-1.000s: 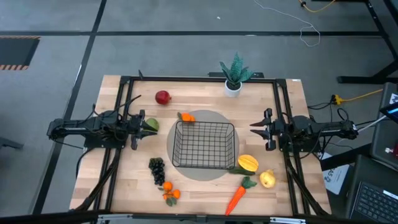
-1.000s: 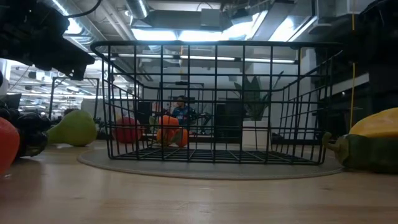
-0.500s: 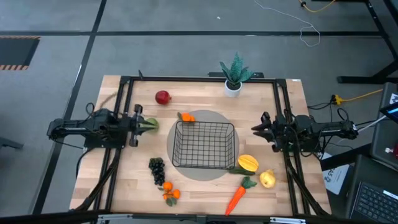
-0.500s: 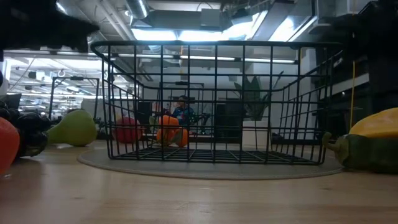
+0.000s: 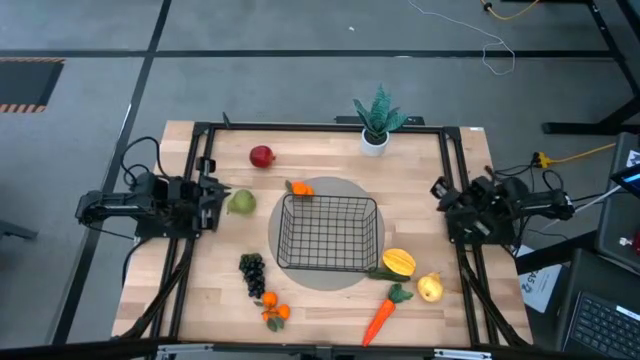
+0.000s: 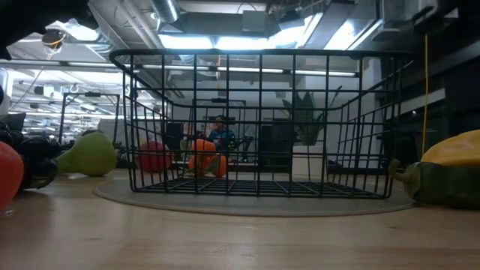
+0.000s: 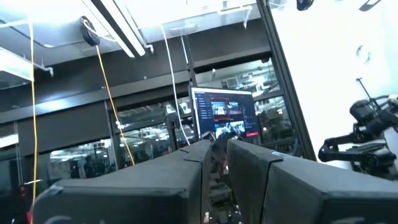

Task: Build produce basket
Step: Put the pomegranate into the black wire basket

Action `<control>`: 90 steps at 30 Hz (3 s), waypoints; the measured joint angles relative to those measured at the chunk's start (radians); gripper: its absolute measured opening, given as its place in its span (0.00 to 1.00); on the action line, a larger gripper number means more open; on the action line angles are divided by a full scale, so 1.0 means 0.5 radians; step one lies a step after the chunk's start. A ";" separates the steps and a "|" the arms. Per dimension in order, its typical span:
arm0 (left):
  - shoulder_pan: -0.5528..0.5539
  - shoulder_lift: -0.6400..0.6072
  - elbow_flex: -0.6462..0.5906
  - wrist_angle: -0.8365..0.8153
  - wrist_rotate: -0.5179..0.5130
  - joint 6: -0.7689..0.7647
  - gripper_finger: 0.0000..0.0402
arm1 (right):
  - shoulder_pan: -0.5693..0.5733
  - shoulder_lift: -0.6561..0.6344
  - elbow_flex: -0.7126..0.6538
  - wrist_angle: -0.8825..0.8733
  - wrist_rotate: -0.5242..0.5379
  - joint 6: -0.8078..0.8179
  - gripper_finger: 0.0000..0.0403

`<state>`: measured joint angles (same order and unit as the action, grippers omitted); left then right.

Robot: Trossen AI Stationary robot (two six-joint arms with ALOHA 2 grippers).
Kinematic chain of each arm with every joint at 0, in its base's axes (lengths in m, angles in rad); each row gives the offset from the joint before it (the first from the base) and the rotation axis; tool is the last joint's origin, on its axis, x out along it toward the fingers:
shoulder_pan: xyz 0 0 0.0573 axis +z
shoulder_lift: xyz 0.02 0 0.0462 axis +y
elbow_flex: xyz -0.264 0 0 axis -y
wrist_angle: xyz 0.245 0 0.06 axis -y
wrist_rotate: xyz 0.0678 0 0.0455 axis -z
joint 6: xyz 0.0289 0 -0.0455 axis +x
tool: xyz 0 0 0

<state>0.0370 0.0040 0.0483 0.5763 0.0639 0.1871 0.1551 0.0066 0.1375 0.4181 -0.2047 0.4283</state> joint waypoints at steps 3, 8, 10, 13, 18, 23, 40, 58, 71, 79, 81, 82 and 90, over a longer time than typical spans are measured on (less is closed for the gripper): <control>0.000 0.000 0.001 0.000 0.002 0.000 0.11 | 0.000 0.069 0.289 -0.442 0.002 -0.130 0.27; 0.000 0.000 0.002 -0.002 0.002 0.000 0.11 | 0.000 0.356 0.823 -1.575 0.294 -0.003 0.27; 0.000 0.000 0.002 -0.003 0.003 0.000 0.11 | -0.001 0.508 0.985 -1.962 0.418 0.191 0.27; 0.000 0.000 0.002 -0.010 0.003 0.000 0.11 | 0.000 0.742 1.160 -2.351 0.433 0.439 0.27; 0.000 0.000 0.002 -0.022 0.002 0.000 0.11 | 0.000 1.104 1.220 -2.576 0.243 0.660 0.27; 0.000 0.000 0.003 -0.022 0.001 -0.001 0.11 | 0.045 1.457 1.145 -2.575 -0.019 0.648 0.27; 0.000 0.001 0.003 -0.047 -0.008 0.010 0.11 | 0.652 2.095 1.089 -2.252 0.319 1.068 0.27; 0.000 0.002 0.004 -0.252 -0.008 -0.059 0.11 | 0.691 2.121 1.089 -2.251 0.603 1.073 0.27; -0.001 0.002 0.005 -0.156 -0.036 -0.508 0.11 | 0.691 2.121 1.089 -2.251 0.605 1.070 0.27; 0.000 0.049 0.007 -0.258 -0.541 -0.893 0.11 | 0.691 2.120 1.089 -2.251 0.781 1.064 0.27; 0.000 0.090 0.007 -0.391 -0.543 -0.935 0.11 | 0.691 2.120 1.089 -2.252 0.819 1.064 0.27; 0.000 0.113 0.007 -0.456 -0.544 -0.987 0.11 | 0.691 2.120 1.089 -2.252 0.838 1.063 0.27; -0.001 0.385 0.199 -0.643 -0.530 -1.202 0.11 | 0.688 2.120 1.089 -2.251 0.896 1.063 0.27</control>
<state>0.0364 0.1963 0.1478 0.2547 -0.2009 -0.4139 0.4992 1.0668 0.6823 -0.7074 0.2436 0.9600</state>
